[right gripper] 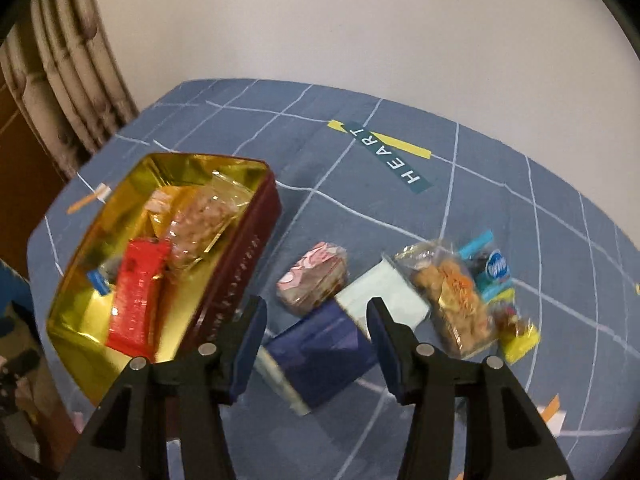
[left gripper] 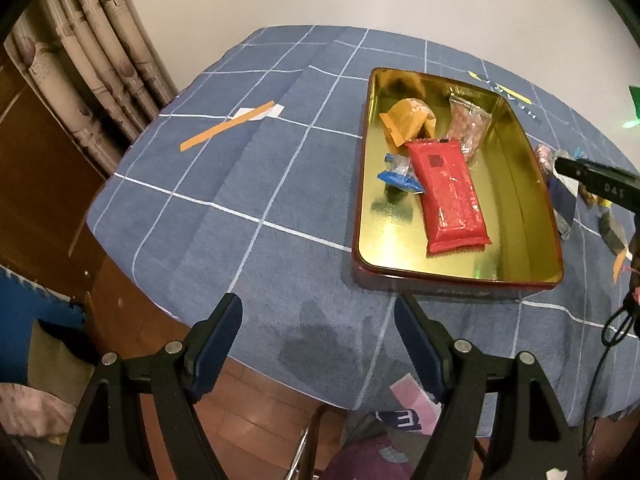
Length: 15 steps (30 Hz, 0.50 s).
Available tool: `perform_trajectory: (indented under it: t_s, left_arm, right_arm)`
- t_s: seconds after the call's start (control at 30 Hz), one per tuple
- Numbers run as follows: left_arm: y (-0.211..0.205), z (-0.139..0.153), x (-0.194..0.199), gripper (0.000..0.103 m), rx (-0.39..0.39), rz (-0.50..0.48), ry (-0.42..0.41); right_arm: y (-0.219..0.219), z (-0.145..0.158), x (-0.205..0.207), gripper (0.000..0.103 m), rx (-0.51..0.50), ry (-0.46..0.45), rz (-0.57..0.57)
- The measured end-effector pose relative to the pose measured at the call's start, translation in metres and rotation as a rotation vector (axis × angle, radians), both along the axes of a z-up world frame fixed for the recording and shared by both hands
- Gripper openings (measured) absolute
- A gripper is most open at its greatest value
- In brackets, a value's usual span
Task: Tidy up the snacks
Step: 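Grasp the pink-and-white wrapped snack with the right gripper and lift it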
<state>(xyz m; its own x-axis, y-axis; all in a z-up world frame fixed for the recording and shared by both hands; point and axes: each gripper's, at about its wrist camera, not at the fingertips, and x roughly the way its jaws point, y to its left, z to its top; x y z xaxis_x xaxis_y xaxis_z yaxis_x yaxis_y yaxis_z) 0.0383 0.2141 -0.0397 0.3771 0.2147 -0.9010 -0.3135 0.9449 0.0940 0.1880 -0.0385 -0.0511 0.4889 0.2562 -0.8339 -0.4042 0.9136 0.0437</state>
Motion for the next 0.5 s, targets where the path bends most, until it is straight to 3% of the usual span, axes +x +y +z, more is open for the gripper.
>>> perform_trajectory:
  t_s: [0.23, 0.33, 0.5]
  left_arm:
    - [-0.002, -0.004, 0.002, 0.075, 0.006, -0.011, 0.016]
    - [-0.002, -0.008, 0.003, 0.075, -0.002, -0.011, 0.030]
    - [-0.004, -0.014, 0.006, 0.075, 0.006, -0.015, 0.052]
  right_arm:
    - [0.017, -0.006, 0.014, 0.059, -0.080, -0.022, 0.194]
    - [0.015, -0.006, 0.020, 0.070, -0.110, -0.023, 0.264]
    - [0.025, -0.013, 0.031, 0.070, -0.179, -0.004, 0.389]
